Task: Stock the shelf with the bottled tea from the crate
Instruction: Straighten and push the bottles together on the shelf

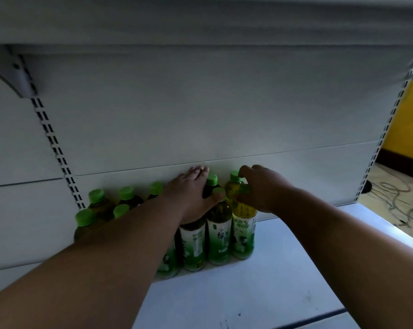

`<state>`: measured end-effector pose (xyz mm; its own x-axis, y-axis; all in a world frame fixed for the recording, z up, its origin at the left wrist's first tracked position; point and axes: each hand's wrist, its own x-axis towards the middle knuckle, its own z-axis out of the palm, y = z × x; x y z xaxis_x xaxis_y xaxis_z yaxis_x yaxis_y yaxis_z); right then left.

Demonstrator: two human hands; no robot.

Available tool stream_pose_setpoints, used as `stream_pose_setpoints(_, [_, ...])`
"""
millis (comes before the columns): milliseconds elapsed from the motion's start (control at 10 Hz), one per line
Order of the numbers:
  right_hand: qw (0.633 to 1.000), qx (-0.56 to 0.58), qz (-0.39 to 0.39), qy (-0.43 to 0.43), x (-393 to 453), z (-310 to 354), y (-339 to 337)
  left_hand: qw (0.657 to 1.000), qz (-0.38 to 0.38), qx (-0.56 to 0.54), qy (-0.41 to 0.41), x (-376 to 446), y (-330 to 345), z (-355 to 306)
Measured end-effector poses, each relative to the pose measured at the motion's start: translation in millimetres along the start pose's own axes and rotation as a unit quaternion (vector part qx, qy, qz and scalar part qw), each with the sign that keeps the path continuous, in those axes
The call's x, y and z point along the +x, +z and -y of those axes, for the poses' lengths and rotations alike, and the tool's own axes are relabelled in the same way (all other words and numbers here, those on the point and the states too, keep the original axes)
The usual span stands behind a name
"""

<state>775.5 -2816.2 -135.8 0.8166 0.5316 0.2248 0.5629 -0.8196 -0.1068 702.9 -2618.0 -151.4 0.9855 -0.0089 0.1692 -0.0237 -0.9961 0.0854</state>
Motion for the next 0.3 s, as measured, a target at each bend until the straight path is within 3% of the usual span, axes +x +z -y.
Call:
stream_pose_setpoints(100, [0.997, 0.000, -0.062, -0.054, -6.7, 20.0, -10.7, 0.998, -0.053, -0.015, -0.001, -22.4, -7.7, 11.4])
stream_pose_setpoints(300, [0.988, 0.042, -0.071, -0.133, -25.3, 88.2, -25.1, 0.988, -0.137, 0.008, -0.070, -98.0, -26.7, 53.2])
